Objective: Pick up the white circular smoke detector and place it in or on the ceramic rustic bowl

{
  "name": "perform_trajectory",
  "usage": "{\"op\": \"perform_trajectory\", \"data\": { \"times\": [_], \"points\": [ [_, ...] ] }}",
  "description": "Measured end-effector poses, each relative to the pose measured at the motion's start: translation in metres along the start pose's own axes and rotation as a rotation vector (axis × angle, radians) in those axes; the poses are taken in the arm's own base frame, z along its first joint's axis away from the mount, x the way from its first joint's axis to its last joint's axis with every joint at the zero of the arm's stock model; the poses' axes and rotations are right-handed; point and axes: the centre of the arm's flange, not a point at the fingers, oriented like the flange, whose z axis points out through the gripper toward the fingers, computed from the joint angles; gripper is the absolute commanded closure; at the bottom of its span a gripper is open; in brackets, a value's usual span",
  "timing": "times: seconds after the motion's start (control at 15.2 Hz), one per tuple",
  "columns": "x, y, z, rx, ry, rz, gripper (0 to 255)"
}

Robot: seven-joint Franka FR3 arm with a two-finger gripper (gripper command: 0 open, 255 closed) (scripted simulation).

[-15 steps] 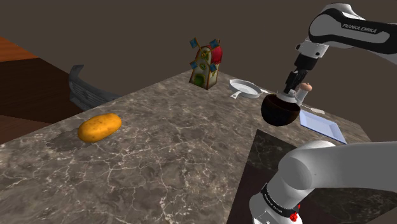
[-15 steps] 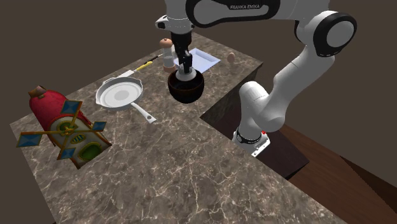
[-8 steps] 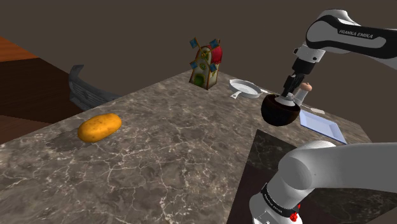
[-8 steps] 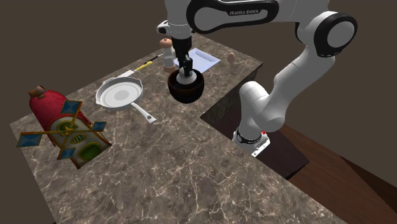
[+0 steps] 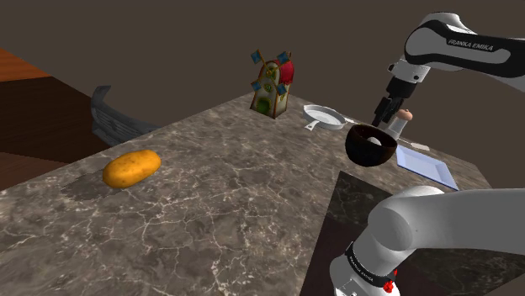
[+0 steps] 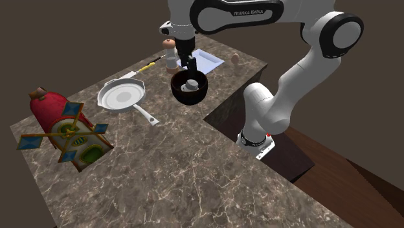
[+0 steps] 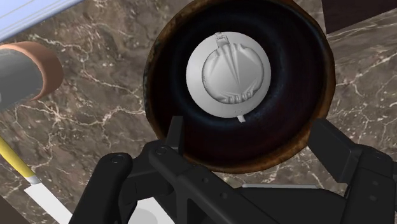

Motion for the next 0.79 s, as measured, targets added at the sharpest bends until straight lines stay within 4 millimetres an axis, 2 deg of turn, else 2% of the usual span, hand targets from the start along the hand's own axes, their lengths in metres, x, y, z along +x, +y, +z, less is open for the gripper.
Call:
{"op": "perform_trajectory", "data": {
  "times": [0.13,0.33,0.79],
  "points": [
    [0.001,-0.001,-0.007,0.0,0.0,0.0,0],
    [0.0,-0.001,-0.042,-0.001,0.001,0.0,0],
    [0.0,0.0,-0.05,0.0,0.0,0.0,0]
  ]
}}
